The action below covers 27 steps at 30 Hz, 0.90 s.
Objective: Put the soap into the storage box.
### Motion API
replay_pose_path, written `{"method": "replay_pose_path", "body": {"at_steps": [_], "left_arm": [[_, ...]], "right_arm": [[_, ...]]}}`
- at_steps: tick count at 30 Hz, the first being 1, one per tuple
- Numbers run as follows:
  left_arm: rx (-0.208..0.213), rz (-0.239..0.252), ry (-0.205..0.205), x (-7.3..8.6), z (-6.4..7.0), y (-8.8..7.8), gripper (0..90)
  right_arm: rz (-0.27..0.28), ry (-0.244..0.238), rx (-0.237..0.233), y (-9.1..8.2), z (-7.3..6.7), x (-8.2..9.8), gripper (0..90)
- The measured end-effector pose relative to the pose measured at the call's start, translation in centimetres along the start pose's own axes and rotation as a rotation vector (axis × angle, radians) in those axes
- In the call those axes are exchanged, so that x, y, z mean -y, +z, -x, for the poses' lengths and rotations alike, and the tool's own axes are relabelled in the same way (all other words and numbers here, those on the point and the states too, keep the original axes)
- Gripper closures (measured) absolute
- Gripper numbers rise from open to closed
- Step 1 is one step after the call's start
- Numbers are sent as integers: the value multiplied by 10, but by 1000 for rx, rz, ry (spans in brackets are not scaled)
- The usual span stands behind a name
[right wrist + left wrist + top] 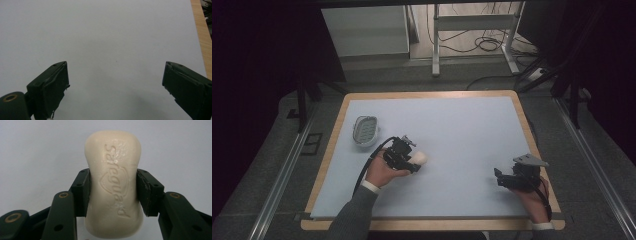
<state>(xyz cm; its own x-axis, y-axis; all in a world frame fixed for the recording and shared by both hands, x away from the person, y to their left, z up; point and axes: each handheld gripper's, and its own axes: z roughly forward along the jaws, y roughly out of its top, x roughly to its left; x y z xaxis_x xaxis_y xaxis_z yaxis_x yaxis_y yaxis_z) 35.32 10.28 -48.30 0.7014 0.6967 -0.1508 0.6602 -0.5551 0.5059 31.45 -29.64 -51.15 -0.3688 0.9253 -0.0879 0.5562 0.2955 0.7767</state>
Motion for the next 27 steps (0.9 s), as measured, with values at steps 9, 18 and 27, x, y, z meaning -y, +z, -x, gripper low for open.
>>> {"method": "replay_pose_path", "body": {"at_steps": [9, 18, 27], "left_arm": [[-17, 21, -33, 4, -13, -9, 490], [-31, 24, -68, 9, -27, -13, 491], [-34, 26, -94, 11, -38, -16, 491]], "right_arm": [[-2, 0, 0, 1, -1, 0, 67], [-3, -1, 1, 1, 0, 0, 68], [-4, 1, 2, 1, 0, 0, 68]]}}
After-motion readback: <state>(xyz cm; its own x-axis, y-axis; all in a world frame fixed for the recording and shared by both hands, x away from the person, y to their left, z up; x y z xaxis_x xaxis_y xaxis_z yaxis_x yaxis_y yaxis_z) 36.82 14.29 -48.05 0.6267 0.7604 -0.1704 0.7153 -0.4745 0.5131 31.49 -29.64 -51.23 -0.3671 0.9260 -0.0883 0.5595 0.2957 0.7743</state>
